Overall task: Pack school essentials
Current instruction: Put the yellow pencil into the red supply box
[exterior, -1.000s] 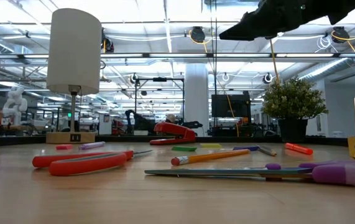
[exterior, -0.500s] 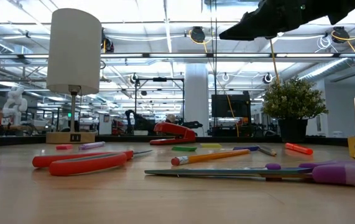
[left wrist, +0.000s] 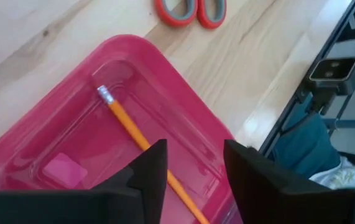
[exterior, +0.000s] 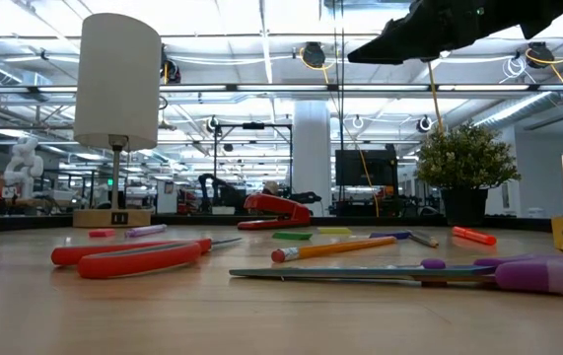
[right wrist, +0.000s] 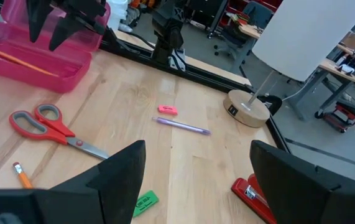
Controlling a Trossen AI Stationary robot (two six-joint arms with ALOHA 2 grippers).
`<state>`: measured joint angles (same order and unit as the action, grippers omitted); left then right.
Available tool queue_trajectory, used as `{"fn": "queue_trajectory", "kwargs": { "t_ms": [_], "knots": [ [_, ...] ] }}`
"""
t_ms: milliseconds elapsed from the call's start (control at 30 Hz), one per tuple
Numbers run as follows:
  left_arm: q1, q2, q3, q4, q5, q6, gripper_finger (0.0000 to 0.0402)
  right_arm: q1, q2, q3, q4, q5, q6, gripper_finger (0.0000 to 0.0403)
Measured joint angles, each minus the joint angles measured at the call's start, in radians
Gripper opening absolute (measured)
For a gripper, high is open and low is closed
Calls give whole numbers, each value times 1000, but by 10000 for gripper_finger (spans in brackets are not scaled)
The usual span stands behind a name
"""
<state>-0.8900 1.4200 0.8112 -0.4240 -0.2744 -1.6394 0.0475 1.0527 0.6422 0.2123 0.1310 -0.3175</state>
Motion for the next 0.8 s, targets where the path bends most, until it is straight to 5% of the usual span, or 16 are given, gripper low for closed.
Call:
{"fn": "queue_trajectory", "kwargs": {
  "t_ms": [400,800],
  "knots": [
    [118,-90,0,-1,-169,385,161,0,52,0,-132,-112,172,276],
    [259,-108,0,13,-406,707,161,84,362,0,-103,-238,189,201]
  ]
}}
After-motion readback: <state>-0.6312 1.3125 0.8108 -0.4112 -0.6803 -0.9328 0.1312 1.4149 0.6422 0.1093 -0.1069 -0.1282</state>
